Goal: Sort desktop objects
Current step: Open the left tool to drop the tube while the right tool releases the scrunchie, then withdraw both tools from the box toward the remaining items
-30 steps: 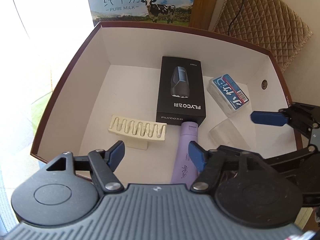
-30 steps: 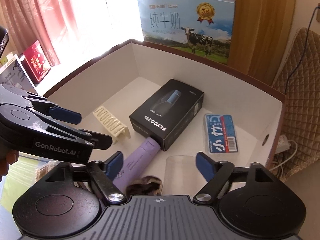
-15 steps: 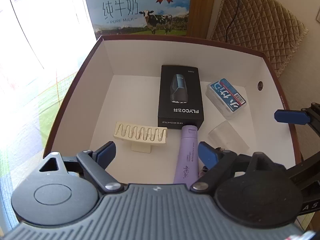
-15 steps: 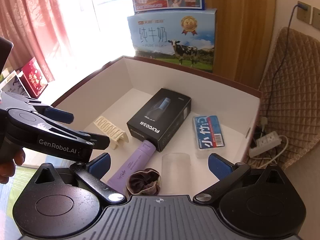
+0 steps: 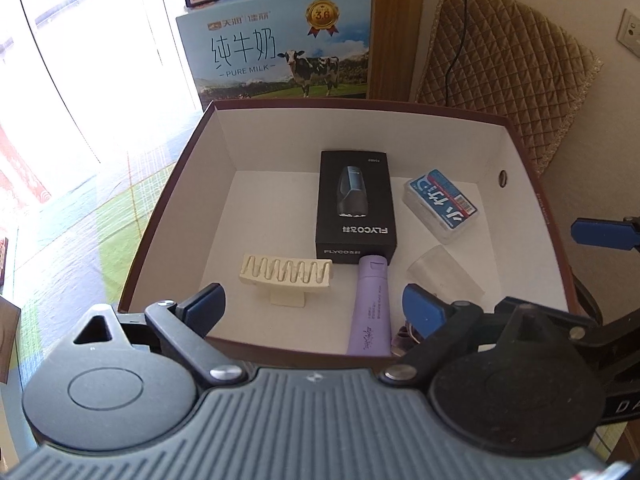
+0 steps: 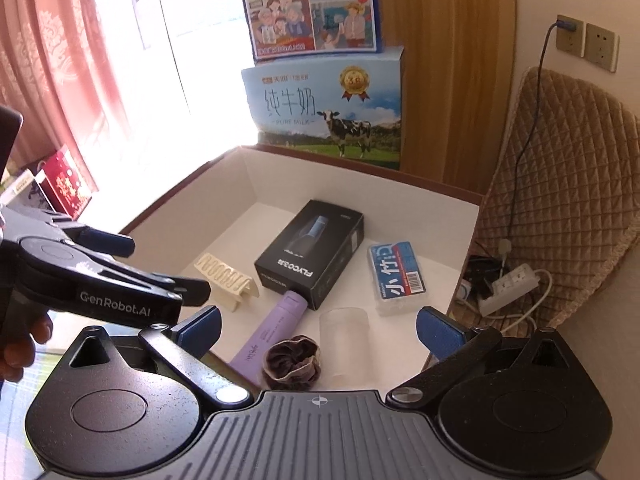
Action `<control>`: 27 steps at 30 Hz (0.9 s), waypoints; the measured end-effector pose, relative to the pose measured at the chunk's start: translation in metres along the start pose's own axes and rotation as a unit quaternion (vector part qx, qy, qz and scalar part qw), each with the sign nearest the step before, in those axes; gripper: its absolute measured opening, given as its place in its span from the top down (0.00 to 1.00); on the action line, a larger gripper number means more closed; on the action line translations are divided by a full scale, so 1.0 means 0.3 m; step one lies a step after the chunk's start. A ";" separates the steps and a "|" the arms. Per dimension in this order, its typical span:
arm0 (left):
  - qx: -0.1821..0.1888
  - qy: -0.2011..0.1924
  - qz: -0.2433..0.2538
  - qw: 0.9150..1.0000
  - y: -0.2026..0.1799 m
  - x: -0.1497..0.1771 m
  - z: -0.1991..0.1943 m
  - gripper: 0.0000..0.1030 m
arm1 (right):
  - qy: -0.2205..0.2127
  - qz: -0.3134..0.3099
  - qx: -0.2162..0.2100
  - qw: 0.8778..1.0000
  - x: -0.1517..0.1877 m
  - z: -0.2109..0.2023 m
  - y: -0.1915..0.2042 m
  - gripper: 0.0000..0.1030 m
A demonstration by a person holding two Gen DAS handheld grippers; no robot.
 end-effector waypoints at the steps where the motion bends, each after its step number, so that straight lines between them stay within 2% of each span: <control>1: 0.000 -0.001 0.000 1.000 0.000 0.004 -0.009 0.09 | -0.001 0.001 0.000 1.000 0.002 -0.008 0.004 0.02; 12: 0.009 -0.021 -0.021 1.000 0.038 0.073 -0.113 0.08 | -0.014 0.014 -0.001 1.000 0.039 -0.106 0.067 0.02; 27: 0.011 -0.038 -0.043 0.998 0.113 0.254 -0.275 0.08 | -0.015 0.016 -0.001 1.000 0.149 -0.217 0.172 0.02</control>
Point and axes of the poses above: each gripper's, at about its wrist camera, not at the fingertips, and z roughly the way its jaws point, y to its left, x to its underside, the point moved 5 cm from there along z, roughly the way its jaws point, and after that the axes turned 4 degrees about -x, right-handed, at the moved point
